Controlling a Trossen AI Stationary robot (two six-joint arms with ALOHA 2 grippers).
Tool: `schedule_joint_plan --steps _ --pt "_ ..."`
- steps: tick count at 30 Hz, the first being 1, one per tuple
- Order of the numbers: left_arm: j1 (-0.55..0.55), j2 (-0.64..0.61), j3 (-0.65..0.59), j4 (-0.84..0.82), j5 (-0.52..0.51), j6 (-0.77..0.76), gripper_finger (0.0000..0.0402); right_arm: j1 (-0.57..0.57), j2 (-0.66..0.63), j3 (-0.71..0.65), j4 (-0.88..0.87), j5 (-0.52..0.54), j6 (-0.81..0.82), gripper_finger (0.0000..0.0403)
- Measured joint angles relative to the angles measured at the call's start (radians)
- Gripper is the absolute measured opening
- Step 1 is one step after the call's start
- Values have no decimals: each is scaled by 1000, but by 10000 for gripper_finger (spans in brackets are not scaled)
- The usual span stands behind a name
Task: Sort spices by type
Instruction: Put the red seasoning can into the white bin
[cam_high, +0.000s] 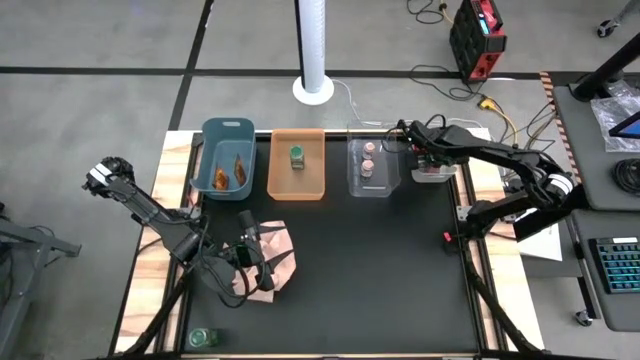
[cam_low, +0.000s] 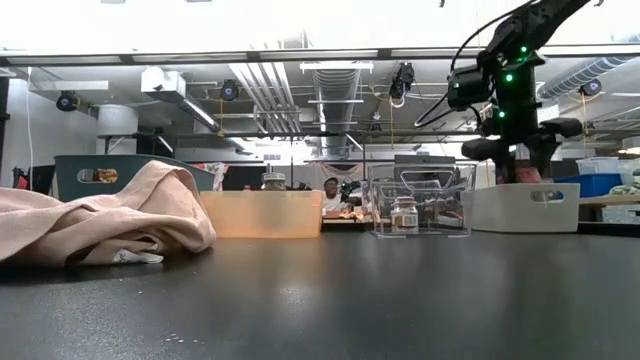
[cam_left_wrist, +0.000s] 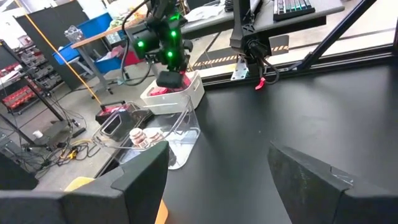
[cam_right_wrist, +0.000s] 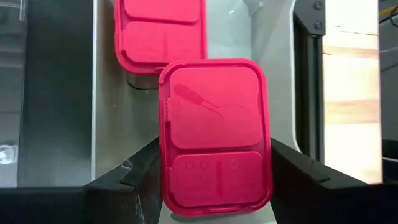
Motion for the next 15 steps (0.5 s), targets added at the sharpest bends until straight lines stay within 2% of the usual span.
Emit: schedule_joint_plan --steps 12,15 --pt "-1 0 0 0 0 5 256 0 0 -69 69 28 -18 212" --pt "-1 0 0 0 -1 7 256 0 0 -69 70 28 -21 252"
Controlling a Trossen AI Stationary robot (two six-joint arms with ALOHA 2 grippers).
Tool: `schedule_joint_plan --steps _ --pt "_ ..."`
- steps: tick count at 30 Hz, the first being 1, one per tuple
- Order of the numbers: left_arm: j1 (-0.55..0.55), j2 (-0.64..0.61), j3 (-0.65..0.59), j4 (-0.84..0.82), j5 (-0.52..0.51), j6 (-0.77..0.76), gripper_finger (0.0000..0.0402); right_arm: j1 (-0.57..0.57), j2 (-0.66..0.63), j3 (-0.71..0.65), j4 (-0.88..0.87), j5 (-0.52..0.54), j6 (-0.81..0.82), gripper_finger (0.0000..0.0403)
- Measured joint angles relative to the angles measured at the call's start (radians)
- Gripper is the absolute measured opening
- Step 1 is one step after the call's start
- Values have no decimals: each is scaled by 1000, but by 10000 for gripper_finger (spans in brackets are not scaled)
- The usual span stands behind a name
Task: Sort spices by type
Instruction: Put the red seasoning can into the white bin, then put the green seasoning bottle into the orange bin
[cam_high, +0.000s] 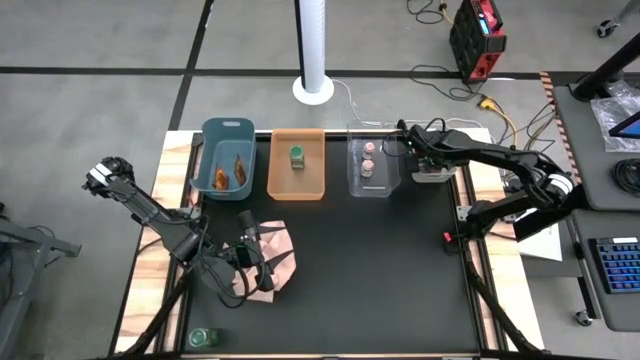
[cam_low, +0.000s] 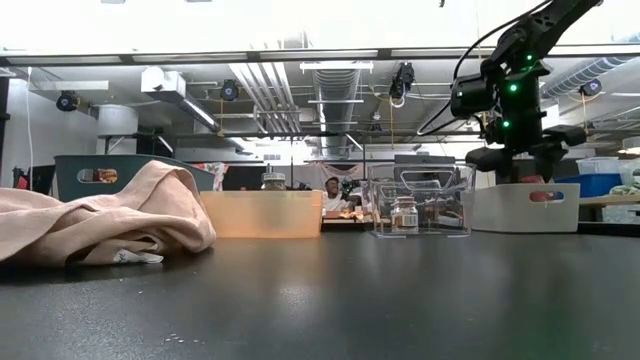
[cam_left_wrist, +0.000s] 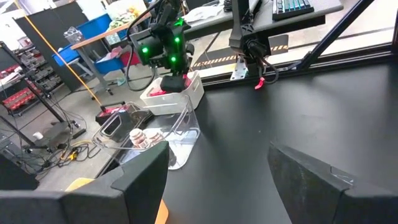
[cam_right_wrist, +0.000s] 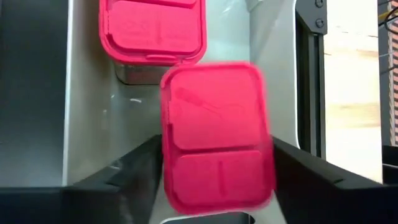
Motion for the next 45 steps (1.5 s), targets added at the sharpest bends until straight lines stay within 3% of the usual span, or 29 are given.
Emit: schedule_joint_plan --steps 4,9,19,29,34,39,45 --pt "0 0 0 0 0 0 256 0 0 0 -2 1 -8 302" --pt "0 0 0 0 0 0 256 0 -3 2 -9 1 -8 319" --pt "0 1 0 0 -2 -6 256 0 -26 46 -67 52 3 294" --pt "-7 31 0 -5 9 -100 256 51 -144 136 -85 53 -10 281" --pt "-32 72 0 -6 39 -161 256 175 -211 197 -50 60 -7 277" --pt "-72 94 0 -10 125 -249 256 399 -243 199 90 95 -27 274" --pt "-127 97 1 -36 191 -391 256 715 -218 197 163 277 -19 278"
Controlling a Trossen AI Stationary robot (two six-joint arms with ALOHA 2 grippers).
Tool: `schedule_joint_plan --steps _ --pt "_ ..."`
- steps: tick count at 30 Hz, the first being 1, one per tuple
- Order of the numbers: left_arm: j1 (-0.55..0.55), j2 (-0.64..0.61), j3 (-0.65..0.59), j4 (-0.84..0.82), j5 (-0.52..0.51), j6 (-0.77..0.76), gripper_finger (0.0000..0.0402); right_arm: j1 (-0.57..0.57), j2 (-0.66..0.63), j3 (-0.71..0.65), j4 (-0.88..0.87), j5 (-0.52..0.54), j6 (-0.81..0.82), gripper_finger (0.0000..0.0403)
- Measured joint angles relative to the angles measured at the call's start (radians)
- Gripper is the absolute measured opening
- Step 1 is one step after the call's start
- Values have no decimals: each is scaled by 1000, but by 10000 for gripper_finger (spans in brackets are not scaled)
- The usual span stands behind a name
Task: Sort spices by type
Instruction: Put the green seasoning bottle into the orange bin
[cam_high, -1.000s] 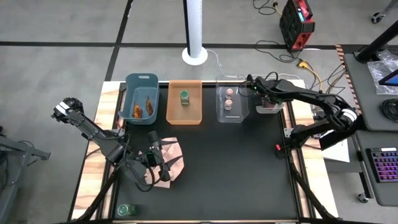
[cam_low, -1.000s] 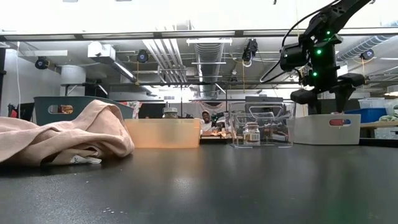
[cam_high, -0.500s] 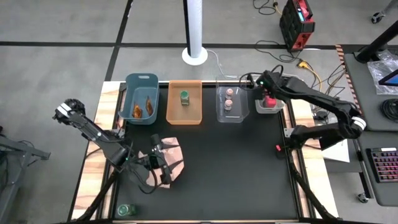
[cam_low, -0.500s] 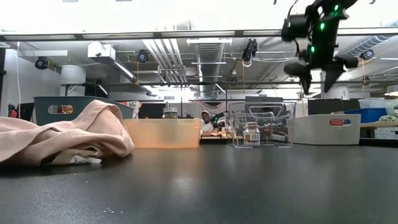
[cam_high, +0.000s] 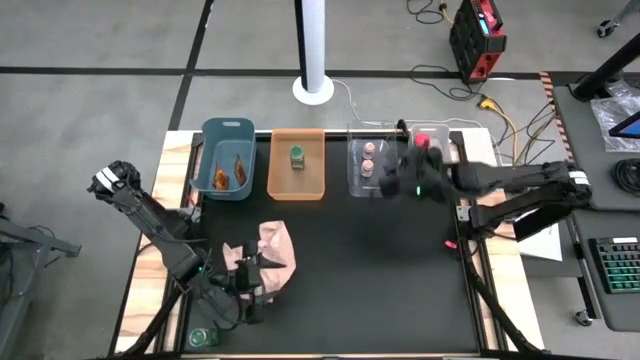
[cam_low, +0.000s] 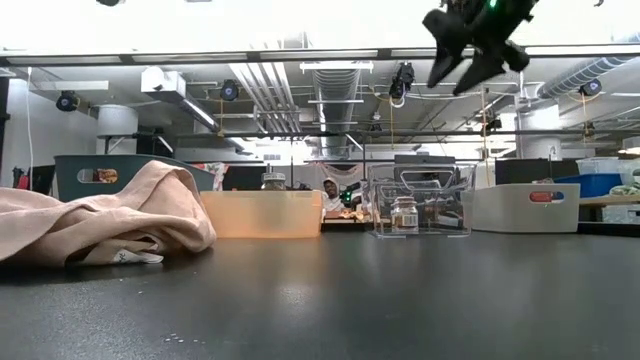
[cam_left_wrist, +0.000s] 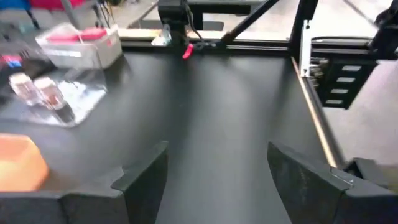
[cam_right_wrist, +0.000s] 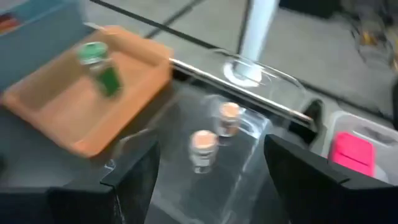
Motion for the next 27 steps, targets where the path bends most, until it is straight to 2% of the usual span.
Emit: schedule_joint_plan --steps 3,6,8,12,17,22,25,27 --pt "-27 0 0 -37 4 -117 256 158 37 0 1 108 12 273" --pt "-48 5 0 -64 42 -241 256 298 90 0 7 174 12 267" --pt "-56 13 0 -59 127 -312 256 377 133 0 32 198 12 263" --pt "-56 25 0 -40 373 -473 256 483 218 -1 88 216 14 257" --pt "-66 45 0 -45 552 -734 256 528 315 15 156 218 -1 251" --pt "-92 88 31 -62 631 -973 256 529 391 77 155 217 -52 256" --pt "-111 150 153 -145 653 -1039 255 529 427 117 155 218 -101 260" --pt "-121 206 280 -305 660 -1044 253 529 447 141 157 218 -123 263"
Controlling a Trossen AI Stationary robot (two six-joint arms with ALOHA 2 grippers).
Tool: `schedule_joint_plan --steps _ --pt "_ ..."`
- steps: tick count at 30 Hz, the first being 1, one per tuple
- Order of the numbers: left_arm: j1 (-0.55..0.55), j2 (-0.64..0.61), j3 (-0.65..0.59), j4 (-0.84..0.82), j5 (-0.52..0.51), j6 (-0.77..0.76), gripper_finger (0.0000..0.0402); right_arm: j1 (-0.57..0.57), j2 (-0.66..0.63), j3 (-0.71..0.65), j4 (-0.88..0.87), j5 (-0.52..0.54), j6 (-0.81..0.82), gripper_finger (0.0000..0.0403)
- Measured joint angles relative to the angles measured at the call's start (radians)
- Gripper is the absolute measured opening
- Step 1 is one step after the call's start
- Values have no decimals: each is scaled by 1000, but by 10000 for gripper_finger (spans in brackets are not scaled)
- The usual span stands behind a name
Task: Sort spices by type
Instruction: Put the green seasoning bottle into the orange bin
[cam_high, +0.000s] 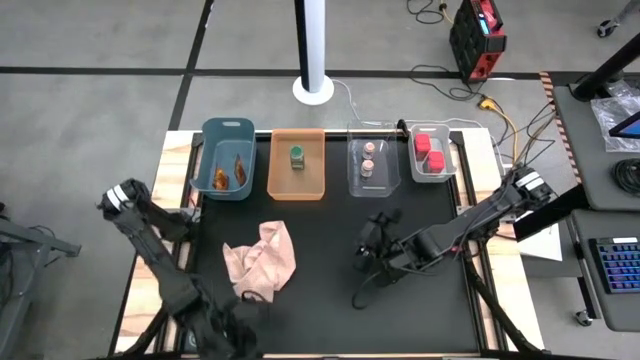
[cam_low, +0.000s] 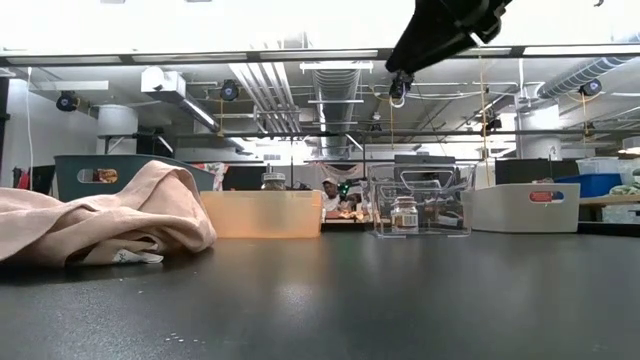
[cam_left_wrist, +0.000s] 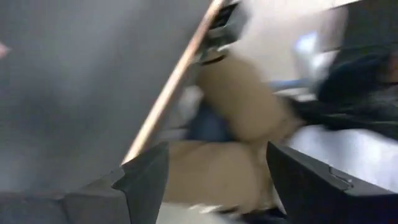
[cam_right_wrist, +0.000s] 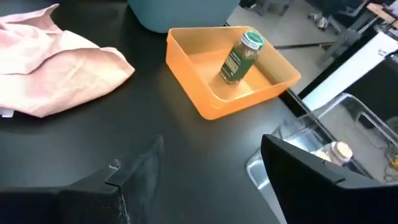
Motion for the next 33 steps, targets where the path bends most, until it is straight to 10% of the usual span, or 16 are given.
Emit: schedule_joint_plan --steps 9,18,33 --pt "-105 357 702 -1145 63 -89 229 -2 64 39 2 0 -35 257" --pt "-269 479 929 -1130 -48 -63 193 -2 100 39 53 -2 -49 249" --pt "-338 501 762 -1133 -59 -90 157 3 99 38 52 -37 -21 266"
